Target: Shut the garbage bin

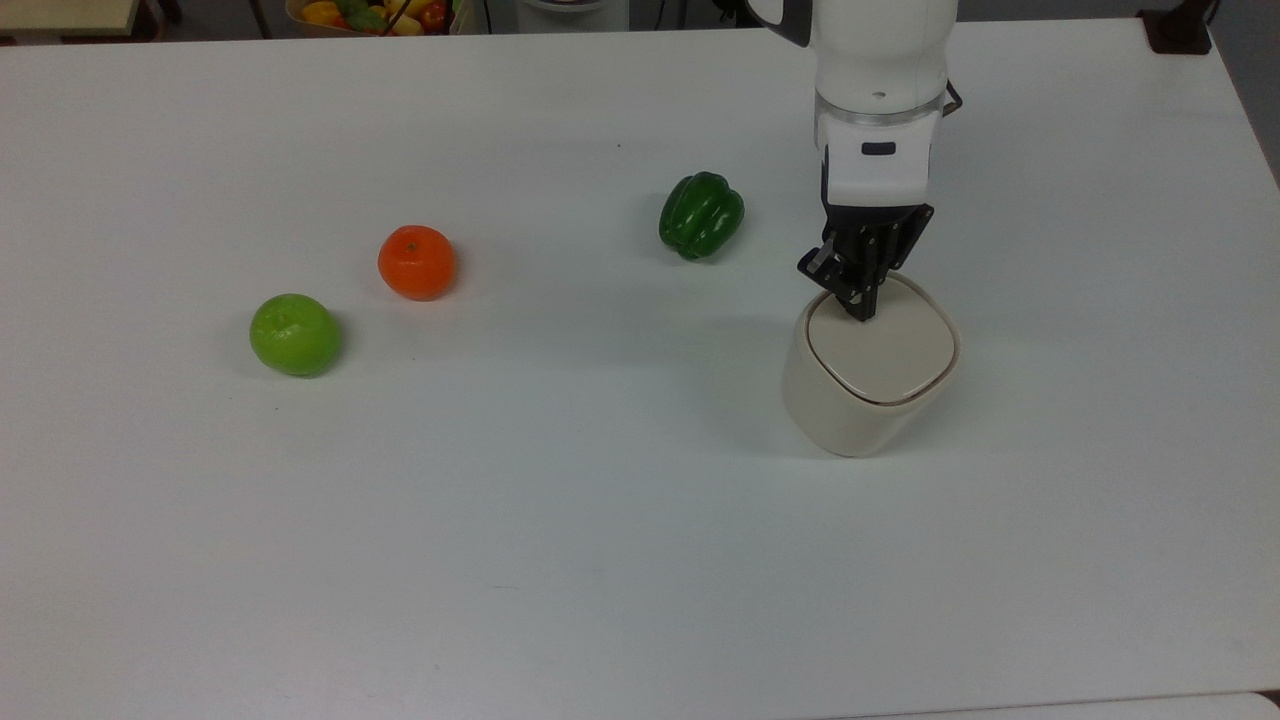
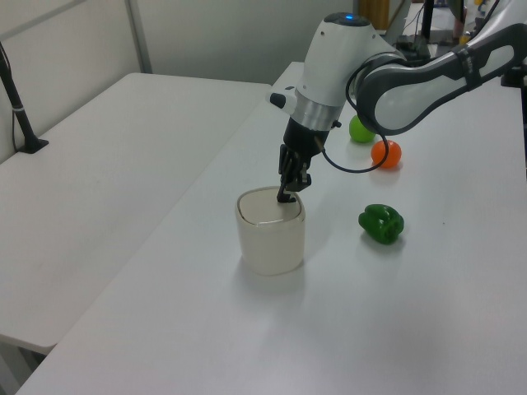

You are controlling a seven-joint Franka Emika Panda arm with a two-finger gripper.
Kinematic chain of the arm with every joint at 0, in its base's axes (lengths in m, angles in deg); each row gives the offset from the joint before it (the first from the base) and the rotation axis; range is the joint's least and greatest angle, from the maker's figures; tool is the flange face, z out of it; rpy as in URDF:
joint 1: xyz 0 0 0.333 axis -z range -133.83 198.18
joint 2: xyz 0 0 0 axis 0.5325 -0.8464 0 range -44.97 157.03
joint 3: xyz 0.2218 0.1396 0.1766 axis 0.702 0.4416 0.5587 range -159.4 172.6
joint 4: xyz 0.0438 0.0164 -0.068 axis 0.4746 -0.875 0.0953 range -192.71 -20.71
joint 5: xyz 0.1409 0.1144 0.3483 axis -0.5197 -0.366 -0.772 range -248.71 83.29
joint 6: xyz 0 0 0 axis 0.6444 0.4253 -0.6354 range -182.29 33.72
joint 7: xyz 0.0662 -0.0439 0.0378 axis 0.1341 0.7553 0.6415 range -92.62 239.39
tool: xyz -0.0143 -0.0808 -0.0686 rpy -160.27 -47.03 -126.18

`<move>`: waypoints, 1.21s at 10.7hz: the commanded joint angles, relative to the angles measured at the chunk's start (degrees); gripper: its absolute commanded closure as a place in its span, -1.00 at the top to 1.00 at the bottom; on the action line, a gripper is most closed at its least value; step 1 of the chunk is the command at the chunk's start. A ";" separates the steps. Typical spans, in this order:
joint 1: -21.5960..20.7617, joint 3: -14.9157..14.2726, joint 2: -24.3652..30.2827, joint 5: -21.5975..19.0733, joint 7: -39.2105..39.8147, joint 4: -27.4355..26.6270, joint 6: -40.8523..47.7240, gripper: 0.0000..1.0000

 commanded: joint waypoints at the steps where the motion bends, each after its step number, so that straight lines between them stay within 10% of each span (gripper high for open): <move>1: -0.37 -0.44 -0.77 -0.18 1.37 -0.47 1.19 -1.00; 13: 7.26 -1.14 11.43 -0.62 -4.78 1.64 22.77 -1.00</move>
